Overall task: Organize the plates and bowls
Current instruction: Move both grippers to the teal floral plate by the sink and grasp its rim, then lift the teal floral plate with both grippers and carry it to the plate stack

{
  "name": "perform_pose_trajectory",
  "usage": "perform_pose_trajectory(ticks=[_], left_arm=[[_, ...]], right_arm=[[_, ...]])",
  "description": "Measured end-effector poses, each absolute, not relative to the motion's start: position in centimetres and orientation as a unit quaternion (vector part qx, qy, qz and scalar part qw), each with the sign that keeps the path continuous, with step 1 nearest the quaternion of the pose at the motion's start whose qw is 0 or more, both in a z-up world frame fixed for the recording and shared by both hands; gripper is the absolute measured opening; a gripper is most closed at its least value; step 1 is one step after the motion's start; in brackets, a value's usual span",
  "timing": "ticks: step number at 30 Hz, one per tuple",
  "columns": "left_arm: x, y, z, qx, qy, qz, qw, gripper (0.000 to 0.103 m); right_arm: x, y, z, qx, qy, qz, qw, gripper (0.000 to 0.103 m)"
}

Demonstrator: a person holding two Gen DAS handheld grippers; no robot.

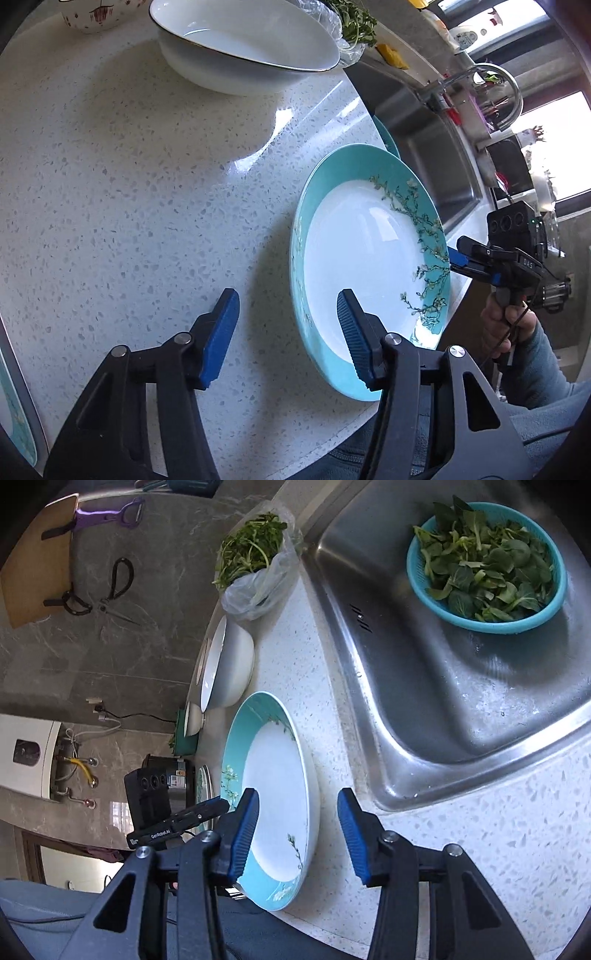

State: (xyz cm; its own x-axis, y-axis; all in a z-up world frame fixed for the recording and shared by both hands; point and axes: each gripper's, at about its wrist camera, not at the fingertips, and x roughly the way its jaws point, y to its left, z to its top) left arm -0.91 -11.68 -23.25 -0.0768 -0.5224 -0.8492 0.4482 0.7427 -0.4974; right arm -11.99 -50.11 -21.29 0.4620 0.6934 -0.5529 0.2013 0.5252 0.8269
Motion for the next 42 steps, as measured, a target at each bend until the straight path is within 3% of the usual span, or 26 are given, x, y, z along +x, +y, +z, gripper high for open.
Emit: perform_pose_trajectory(ticks=[4, 8, 9, 10, 11, 14, 20, 42], left_arm=[[-1.0, -11.6, -23.0, -0.02, 0.639, -0.356, 0.682, 0.052], [-0.8, -11.5, -22.9, -0.021, 0.635, -0.358, 0.684, 0.051], [-0.7, -11.5, -23.0, -0.023, 0.637, -0.359, 0.682, 0.045], [-0.7, -11.5, -23.2, -0.025, 0.64, -0.358, 0.679, 0.028], [-0.7, -11.5, -23.5, -0.031, 0.646, -0.36, 0.673, 0.02], [-0.8, -11.7, -24.0, -0.045, 0.652, -0.368, 0.662, 0.014], [-0.8, -12.2, -24.3, -0.058, 0.654, -0.375, 0.654, 0.014], [-0.9, -11.9, -22.9, -0.063, 0.628, -0.384, 0.673, 0.013]], right_arm=[[-11.4, -49.5, -21.7, 0.436, 0.511, 0.182, 0.718, 0.048], [-10.9, -49.2, -22.8, 0.438, 0.527, 0.188, 0.703, 0.037], [-10.9, -49.0, -22.9, 0.438, 0.529, 0.191, 0.701, 0.035], [-10.9, -48.9, -23.0, 0.438, 0.53, 0.193, 0.7, 0.032], [-10.9, -48.8, -23.2, 0.439, 0.532, 0.194, 0.698, 0.027], [-11.2, -49.2, -23.9, 0.453, 0.532, 0.192, 0.689, 0.017], [-11.3, -49.2, -24.6, 0.476, 0.535, 0.191, 0.671, 0.012], [-11.5, -47.3, -22.3, 0.442, 0.546, 0.165, 0.692, 0.013]])
